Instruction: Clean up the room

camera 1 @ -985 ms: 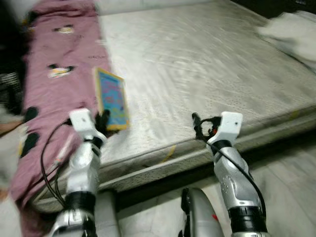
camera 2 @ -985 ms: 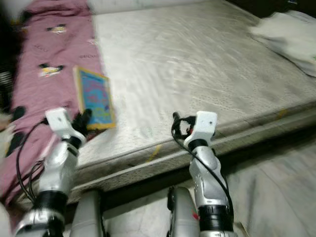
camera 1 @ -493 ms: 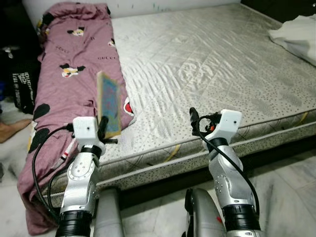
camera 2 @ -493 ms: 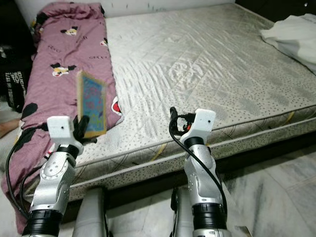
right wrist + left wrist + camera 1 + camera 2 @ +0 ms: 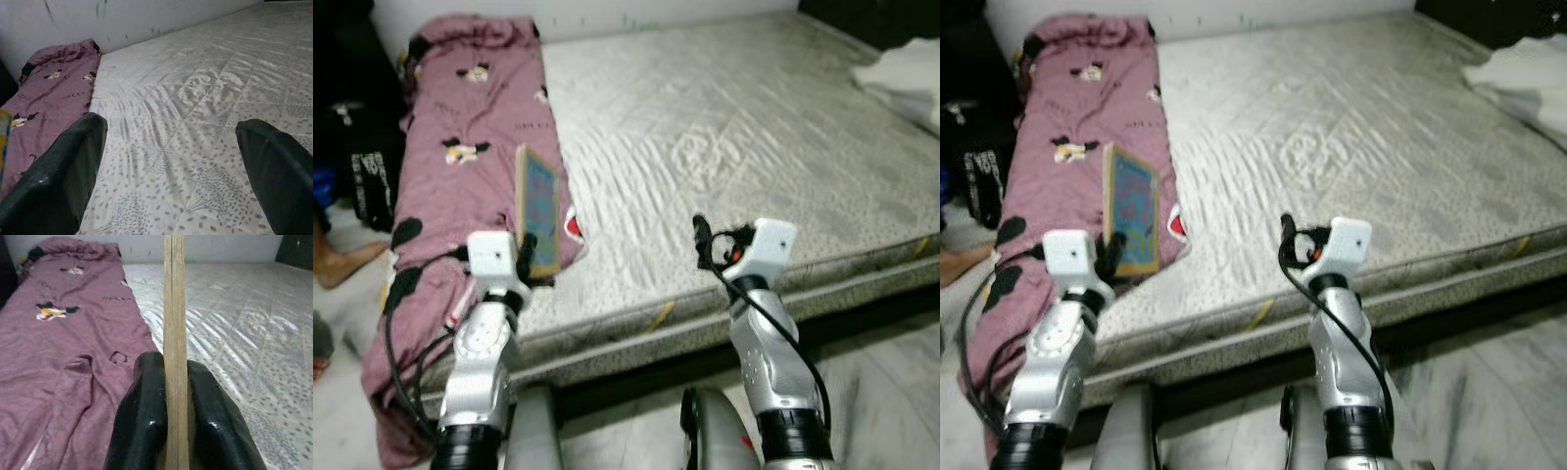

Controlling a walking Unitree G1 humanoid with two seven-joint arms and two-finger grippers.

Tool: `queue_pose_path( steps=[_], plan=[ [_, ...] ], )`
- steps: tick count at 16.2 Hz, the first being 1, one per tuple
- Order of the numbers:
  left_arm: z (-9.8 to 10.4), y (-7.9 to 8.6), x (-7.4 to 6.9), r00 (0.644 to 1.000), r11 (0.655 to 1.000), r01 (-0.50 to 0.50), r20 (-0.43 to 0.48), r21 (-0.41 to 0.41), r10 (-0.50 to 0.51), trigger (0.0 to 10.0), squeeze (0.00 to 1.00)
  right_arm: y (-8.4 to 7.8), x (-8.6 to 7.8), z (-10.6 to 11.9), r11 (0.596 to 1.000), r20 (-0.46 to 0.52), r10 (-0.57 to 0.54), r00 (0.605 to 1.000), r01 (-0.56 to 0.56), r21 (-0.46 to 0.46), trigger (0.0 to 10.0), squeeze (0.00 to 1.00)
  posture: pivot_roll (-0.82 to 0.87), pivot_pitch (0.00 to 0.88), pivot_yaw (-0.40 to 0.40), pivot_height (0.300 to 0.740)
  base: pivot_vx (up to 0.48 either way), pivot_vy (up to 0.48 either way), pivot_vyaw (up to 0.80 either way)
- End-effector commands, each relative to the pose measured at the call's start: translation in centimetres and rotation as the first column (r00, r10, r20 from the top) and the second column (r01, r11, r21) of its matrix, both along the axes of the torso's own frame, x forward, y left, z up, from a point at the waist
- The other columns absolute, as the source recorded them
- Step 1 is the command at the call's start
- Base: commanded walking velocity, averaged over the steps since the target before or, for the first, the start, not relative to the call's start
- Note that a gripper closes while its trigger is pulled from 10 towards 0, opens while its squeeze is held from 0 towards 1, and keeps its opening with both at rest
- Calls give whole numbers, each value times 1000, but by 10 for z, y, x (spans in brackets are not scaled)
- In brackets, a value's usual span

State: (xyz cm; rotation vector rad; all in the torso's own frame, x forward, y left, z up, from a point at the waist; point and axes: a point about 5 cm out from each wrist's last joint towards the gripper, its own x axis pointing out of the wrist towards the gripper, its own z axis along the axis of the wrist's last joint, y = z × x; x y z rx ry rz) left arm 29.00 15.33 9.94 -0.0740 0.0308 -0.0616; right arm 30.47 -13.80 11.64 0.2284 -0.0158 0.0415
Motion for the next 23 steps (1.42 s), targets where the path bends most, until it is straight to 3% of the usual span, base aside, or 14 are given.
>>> queue_pose_path(
  steps=[1,9,13,16,23],
  plan=[
    [9,-1,2,999,1000,-1,41,23,0,10000,0,0,0,4,1000,11,6,1000,-6,-4,10000,0,-19,0,37,661,0,0,0],
    [8,-16,0,998,998,43,41,39,-45,10000,0,-6,-3,1,999,-10,-13,1000,12,-41,10000,0,-29,0,28,740,0,0,0],
    [8,-19,3,998,996,52,38,78,-55,10000,0,-10,-2,1,998,-11,-32,999,31,-62,10000,0,-31,0,28,740,0,0,0],
    [1,-19,2,999,997,54,-8,61,-54,10000,0,-12,-3,-1,995,-19,-40,999,38,-94,10000,0,-23,0,21,740,0,0,0],
    [1,-19,1,998,995,64,-2,76,-64,10000,0,-8,-3,-3,991,-18,-30,999,28,-129,10000,0,-17,0,20,740,0,0,0]
  ],
)
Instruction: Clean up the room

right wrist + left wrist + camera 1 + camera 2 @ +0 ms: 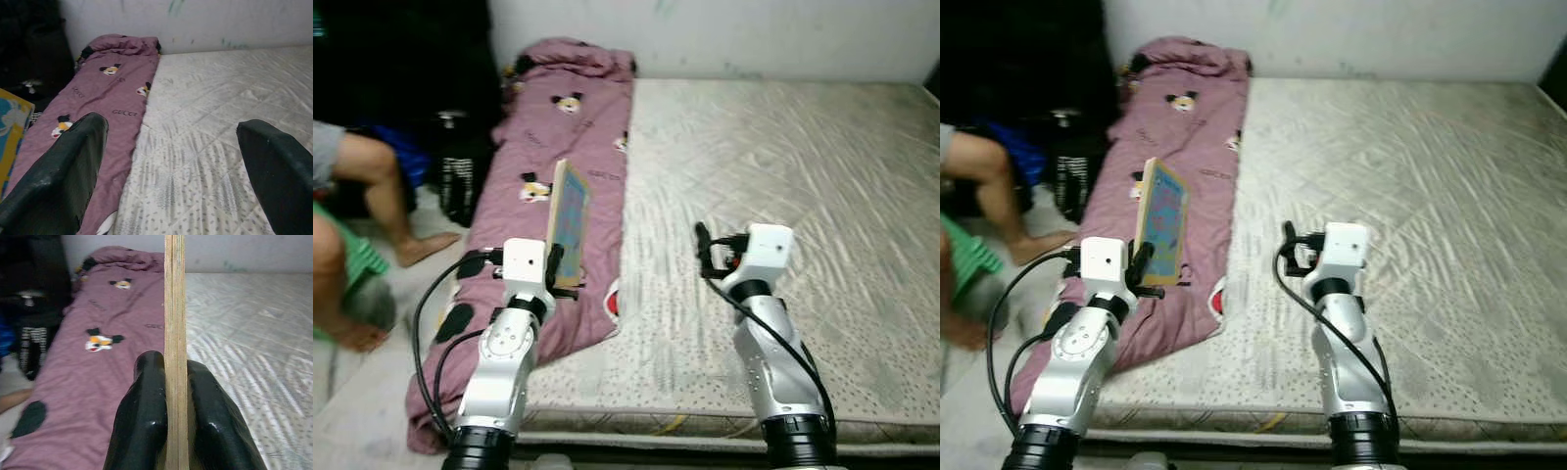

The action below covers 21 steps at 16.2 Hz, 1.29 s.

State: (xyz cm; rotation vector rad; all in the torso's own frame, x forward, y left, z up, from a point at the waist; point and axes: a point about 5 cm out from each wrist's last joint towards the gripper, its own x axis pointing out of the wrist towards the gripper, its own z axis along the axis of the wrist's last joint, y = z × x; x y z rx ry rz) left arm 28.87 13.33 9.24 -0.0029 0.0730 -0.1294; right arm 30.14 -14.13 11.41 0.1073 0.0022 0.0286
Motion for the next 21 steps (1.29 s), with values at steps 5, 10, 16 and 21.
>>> queue_pose_path(
  steps=[5,10,16,21],
  plan=[
    [5,4,2,999,1000,-24,22,-6,24,10000,0,-5,-1,-2,999,7,-44,999,44,-14,10000,0,-21,0,25,740,0,0,0],
    [7,-2,4,999,1000,-3,35,-15,4,10000,0,-4,0,-2,998,8,-47,999,47,-32,10000,0,-19,0,25,740,0,-115,0],
    [8,-2,4,999,1000,3,34,-22,-3,10000,0,-3,1,-4,998,4,-46,999,47,-48,10000,0,-15,0,28,740,0,-304,0],
    [8,-3,4,1000,999,3,29,-36,-2,10000,0,-4,0,-6,997,0,-53,999,53,-63,10000,0,-19,0,24,740,0,-310,0]
  ],
)
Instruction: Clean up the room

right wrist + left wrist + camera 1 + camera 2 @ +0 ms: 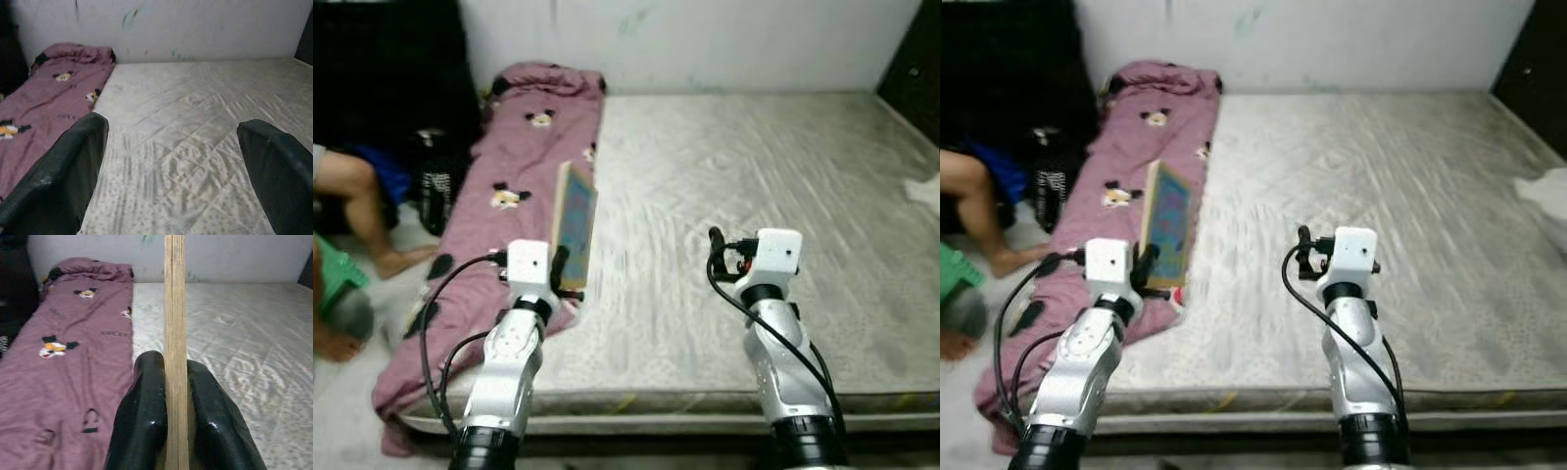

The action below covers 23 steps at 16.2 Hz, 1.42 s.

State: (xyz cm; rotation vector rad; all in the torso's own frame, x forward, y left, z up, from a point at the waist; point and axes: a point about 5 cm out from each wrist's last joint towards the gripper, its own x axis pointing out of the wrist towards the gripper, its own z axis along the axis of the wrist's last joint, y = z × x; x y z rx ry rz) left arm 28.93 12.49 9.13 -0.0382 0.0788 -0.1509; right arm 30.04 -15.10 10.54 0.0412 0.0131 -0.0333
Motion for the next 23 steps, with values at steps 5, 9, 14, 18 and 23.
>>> queue_pose_path(
  steps=[5,9,14,18,23],
  plan=[
    [8,5,3,999,1000,-24,33,-10,24,10000,0,5,1,3,1000,10,11,1000,-11,-5,10000,0,-19,0,23,740,0,-240,0],
    [10,5,4,998,999,-36,53,-34,37,10000,0,6,2,2,1000,10,15,1000,-15,-5,10000,0,-18,0,21,740,0,0,0],
    [10,3,4,998,999,-23,55,-31,25,10000,0,7,1,1,1000,7,20,1000,-20,-2,10000,0,-19,0,24,740,0,0,0],
    [10,4,4,998,999,-20,53,-25,21,10000,0,6,2,1,1000,7,19,1000,-19,2,10000,0,-18,0,23,740,0,0,-505],
    [9,4,4,999,1000,-17,46,-25,18,10000,0,9,2,2,999,12,37,999,-37,-24,10000,0,-17,0,23,740,0,-48,0]
  ],
)
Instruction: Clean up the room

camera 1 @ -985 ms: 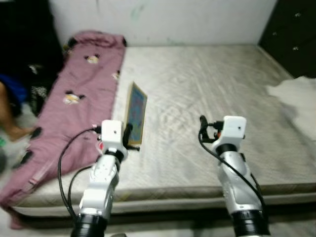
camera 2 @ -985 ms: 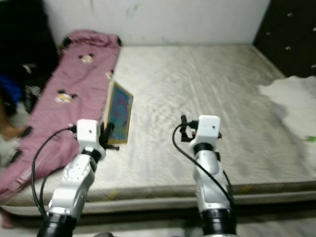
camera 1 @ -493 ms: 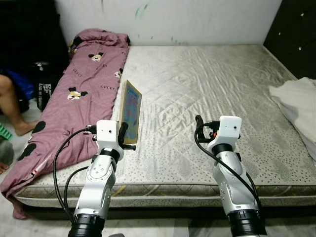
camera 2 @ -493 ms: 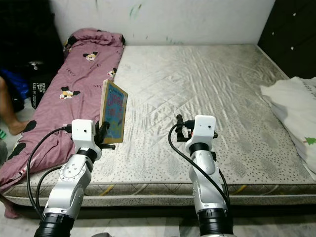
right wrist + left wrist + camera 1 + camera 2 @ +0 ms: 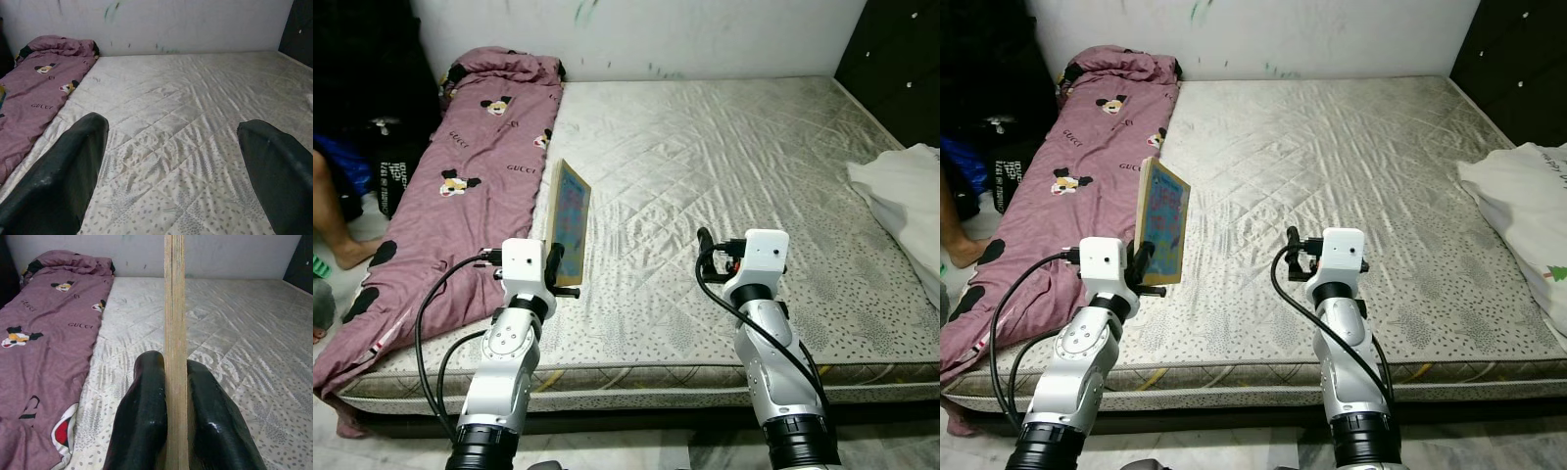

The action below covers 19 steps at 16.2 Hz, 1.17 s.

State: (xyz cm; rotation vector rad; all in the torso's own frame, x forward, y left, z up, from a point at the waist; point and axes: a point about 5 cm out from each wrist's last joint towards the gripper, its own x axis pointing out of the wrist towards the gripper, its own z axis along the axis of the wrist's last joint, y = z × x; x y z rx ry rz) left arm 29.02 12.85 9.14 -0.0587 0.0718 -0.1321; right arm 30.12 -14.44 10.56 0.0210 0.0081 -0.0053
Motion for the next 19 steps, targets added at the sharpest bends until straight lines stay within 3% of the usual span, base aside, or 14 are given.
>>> queue_pose_path(
  steps=[1,16,19],
  plan=[
    [9,0,3,999,1000,3,41,-6,-3,10000,0,3,1,2,1000,13,13,1000,-13,-14,10000,0,-18,0,25,740,0,-240,513],
    [9,3,1,999,1000,-2,37,-16,3,10000,0,2,2,-1,1000,10,-1,1000,1,-8,10000,0,-10,0,16,740,0,-314,69],
    [6,13,-3,998,998,-42,45,43,40,10000,0,0,3,3,1000,31,0,1000,0,-4,10000,0,2,0,11,740,0,0,0]
  ],
)
